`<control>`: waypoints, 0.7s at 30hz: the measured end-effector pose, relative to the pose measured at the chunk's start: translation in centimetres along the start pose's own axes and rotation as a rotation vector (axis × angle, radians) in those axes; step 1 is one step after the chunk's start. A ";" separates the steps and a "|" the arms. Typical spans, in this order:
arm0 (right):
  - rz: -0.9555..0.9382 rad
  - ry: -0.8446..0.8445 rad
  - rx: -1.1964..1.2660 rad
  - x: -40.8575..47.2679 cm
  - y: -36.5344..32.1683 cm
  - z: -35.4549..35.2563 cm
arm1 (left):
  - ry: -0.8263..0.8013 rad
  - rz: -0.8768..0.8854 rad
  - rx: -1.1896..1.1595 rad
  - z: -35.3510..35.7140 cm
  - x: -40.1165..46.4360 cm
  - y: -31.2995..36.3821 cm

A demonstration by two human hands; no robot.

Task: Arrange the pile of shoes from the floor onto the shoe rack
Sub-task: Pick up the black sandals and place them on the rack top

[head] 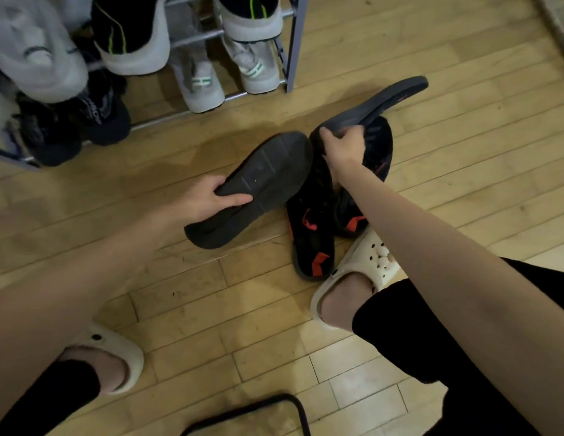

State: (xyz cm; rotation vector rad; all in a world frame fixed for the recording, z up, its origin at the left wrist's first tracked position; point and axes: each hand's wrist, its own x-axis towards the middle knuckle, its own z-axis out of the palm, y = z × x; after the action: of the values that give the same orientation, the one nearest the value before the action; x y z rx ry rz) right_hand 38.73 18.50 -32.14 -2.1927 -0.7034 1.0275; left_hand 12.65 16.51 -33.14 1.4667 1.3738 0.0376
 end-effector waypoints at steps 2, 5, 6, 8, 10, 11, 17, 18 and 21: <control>0.137 0.101 -0.033 1.7 -0.4 0.5 | 0.081 -0.023 -0.086 0.4 0.3 0.4; 0.291 0.063 0.072 3.6 -0.8 1.2 | 0.149 -0.068 -0.196 0.9 0.4 0.6; 0.319 0.044 0.106 4.0 -0.8 1.4 | 0.165 -0.082 -0.232 1.1 0.4 0.5; 0.299 0.028 0.084 4.4 -0.7 1.6 | 0.180 -0.093 -0.281 1.3 0.3 0.2; 0.230 0.014 0.111 4.6 -0.7 1.6 | 0.173 -0.098 -0.287 1.4 0.0 0.1; 0.220 0.015 0.168 4.5 -0.6 1.5 | 0.169 -0.106 -0.286 1.4 -0.1 0.1; 0.266 -0.041 0.639 0.8 1.6 -1.3 | 0.227 -0.128 -0.240 1.4 -1.3 -0.2; 0.264 -0.070 0.661 0.2 2.3 -1.6 | 0.237 -0.136 -0.243 1.4 -1.6 -0.2; 0.260 -0.131 0.652 -1.1 4.3 -2.4 | 0.242 -0.138 -0.266 1.3 -2.3 0.1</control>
State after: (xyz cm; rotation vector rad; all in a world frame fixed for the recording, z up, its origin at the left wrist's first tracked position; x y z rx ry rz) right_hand 40.90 14.16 -33.48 -1.6744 -0.0953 1.3157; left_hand 12.79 14.02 -32.30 1.1704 1.5956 0.3069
